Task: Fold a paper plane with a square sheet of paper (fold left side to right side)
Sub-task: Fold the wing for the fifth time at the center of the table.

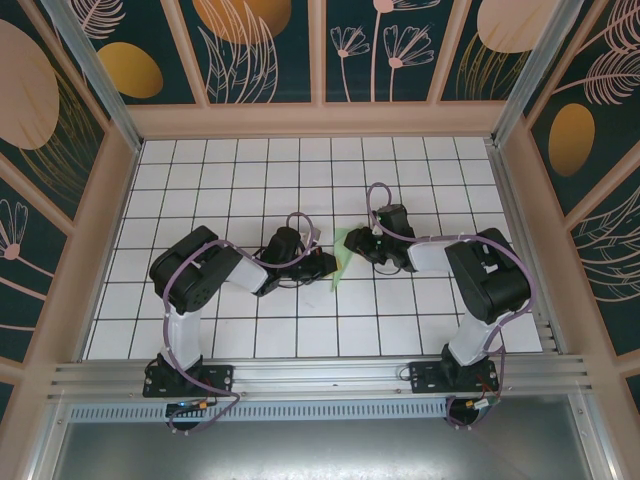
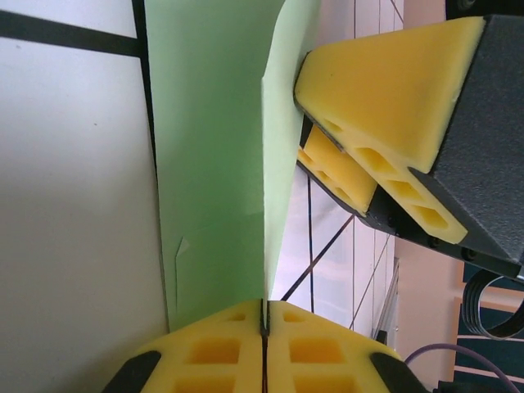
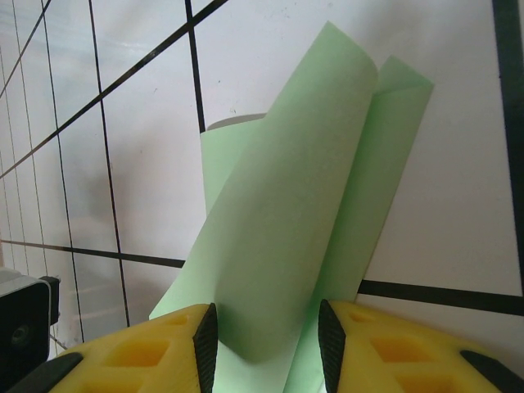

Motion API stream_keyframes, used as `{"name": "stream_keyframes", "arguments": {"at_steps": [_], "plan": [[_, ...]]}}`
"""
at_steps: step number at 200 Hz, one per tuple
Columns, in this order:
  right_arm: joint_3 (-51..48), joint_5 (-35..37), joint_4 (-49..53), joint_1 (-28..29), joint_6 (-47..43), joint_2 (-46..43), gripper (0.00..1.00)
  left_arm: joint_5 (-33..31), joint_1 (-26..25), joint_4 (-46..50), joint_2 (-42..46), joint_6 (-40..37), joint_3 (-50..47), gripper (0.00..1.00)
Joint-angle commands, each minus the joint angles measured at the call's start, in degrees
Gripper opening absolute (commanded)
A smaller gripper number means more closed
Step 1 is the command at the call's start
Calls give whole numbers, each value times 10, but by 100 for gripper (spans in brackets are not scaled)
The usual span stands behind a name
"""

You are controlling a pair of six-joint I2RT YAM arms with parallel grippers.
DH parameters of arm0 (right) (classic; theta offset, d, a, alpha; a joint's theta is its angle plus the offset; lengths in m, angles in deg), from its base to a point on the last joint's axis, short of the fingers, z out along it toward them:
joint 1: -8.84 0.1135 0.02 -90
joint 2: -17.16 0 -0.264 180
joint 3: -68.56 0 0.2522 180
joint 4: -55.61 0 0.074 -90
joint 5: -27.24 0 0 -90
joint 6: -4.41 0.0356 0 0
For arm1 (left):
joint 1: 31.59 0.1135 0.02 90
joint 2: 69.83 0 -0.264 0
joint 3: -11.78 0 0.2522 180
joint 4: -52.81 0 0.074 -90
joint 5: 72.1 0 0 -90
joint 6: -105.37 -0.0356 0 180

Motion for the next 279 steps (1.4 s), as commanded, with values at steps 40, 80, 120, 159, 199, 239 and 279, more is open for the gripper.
{"name": "stream_keyframes", "arguments": {"at_steps": [40,80,120,159,199,239,279], "plan": [[-11,5,16,-8,-40,-36,44,-6,9,-4,12,-10,-10,5],[-21,-19,-2,-14,-48,-67,41,0,10,-17,7,-5,-12,4],[-2,-34,-29,1,-46,-54,34,3,10,-20,4,-2,-11,4],[35,-38,-24,19,-48,-11,34,7,10,-21,-1,0,-9,4],[51,-21,-4,25,-55,14,34,10,10,-16,-6,1,-5,4],[57,2,22,24,-64,28,34,16,9,-9,-10,-1,0,5],[58,17,37,24,-70,32,35,20,9,-8,-18,2,4,5]]}}
